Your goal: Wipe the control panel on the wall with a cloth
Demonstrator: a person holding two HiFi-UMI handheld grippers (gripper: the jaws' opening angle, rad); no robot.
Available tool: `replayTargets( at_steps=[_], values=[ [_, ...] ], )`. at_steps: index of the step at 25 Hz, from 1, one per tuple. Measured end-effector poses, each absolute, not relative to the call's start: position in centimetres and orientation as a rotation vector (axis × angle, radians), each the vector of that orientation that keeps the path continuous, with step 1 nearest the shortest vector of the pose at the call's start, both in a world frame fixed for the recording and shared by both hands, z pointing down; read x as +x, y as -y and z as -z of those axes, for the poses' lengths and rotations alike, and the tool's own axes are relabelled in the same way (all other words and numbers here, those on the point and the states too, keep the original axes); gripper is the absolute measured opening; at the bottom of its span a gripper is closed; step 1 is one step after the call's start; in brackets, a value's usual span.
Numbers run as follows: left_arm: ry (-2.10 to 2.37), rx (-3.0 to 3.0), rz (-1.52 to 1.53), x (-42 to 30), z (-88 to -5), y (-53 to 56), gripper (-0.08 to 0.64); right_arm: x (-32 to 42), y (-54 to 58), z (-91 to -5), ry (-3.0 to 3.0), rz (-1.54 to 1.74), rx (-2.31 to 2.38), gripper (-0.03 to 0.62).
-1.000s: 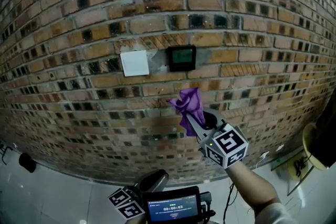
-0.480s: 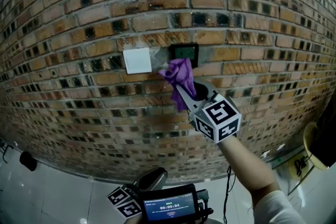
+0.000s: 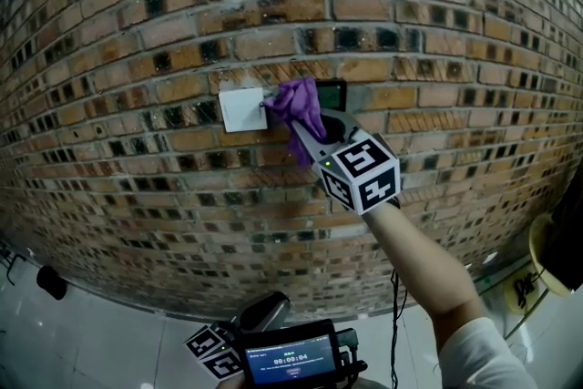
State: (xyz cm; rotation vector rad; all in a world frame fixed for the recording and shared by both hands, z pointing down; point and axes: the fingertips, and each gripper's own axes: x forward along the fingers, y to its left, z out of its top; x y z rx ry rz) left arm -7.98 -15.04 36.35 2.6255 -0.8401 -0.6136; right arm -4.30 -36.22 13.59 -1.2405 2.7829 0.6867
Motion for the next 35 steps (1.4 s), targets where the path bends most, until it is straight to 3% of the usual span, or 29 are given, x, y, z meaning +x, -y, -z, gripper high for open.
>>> replayTargets(
  at_steps=[10, 35],
  values=[
    [0.835, 2.623, 0.615, -8.0, -36.3, 15.2, 0.049, -3.6, 38.4, -13.3, -2.794, -0.683, -1.296, 0.078],
    [0.702, 2.634, 0.578, -4.5, -36.8, 16.0, 0.049, 6.9, 38.7, -13.5, -2.669, -0.685, -1.557, 0.078]
  ],
)
